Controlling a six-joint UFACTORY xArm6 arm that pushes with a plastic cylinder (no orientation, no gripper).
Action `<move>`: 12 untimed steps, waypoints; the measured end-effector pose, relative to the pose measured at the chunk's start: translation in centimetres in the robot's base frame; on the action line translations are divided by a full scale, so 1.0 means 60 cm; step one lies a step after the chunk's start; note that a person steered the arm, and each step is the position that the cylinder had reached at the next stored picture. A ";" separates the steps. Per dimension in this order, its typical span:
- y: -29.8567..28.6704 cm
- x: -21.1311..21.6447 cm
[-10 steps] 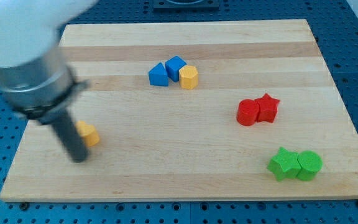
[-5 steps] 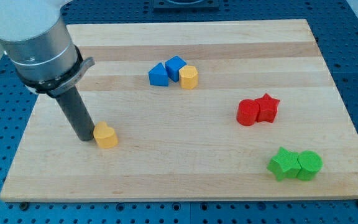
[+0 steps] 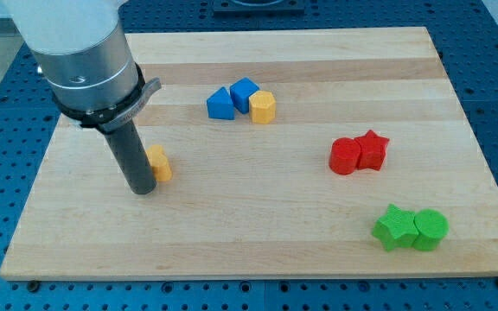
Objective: Move yellow heart near to the yellow hexagon
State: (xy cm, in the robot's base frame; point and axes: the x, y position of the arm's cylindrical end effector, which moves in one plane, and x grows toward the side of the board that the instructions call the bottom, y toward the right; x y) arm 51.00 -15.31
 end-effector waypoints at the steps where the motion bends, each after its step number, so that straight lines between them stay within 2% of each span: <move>1: -0.001 -0.017; 4: 0.009 -0.133; 6: 0.078 -0.132; 8: 0.067 -0.100; 10: 0.110 -0.099; 12: 0.157 -0.149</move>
State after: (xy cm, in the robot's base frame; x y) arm 42.07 -5.90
